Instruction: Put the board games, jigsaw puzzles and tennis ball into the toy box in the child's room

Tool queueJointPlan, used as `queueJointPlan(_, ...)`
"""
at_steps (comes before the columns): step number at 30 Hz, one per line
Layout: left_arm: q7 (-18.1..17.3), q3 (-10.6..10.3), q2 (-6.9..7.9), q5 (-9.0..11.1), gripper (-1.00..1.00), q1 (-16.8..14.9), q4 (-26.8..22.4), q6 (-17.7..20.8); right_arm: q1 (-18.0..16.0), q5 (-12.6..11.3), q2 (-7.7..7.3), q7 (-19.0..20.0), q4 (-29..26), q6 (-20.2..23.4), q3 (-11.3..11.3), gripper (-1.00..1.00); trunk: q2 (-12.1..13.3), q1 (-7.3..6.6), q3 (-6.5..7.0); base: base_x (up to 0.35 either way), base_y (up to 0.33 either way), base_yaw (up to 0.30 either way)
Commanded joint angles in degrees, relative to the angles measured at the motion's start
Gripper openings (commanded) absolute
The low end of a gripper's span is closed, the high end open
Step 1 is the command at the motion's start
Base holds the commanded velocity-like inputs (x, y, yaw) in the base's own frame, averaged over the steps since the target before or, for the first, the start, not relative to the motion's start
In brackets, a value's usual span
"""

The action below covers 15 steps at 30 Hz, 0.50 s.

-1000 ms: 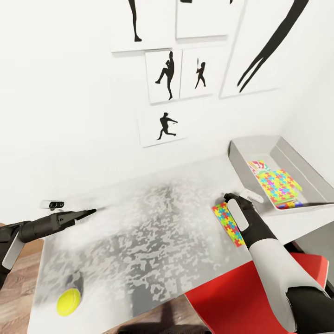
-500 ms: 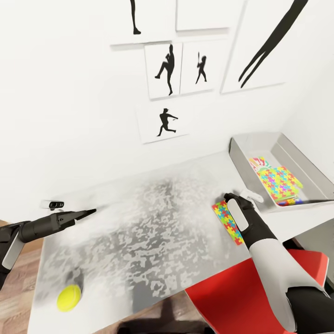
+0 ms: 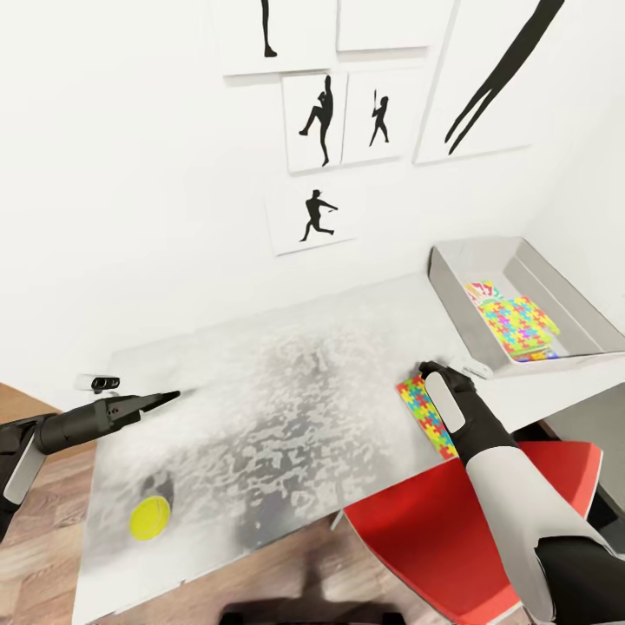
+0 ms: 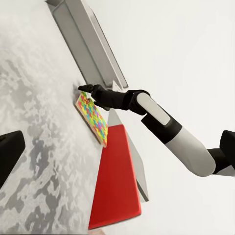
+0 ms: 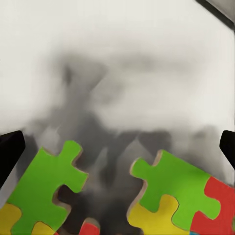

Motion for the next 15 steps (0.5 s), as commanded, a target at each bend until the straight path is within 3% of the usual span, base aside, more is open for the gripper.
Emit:
queueJointPlan(1, -0.20, -0.02, 0.02, 0.00, 1.00, -0.03, -0.01, 0.61, -0.03, -0.47, -0.08, -0.46, -0.06, 0.31, 0.28, 1.00, -0.09, 0.03, -0.09, -0.024, 0.017, 0.000)
queueJointPlan(15, -0.20, -0.02, 0.02, 0.00, 1.00, -0.03, -0.01, 0.62, -0.03, -0.44, -0.08, -0.46, -0.06, 0.29, 0.28, 1.00, -0.09, 0.03, -0.09, -0.003, 0.024, 0.000)
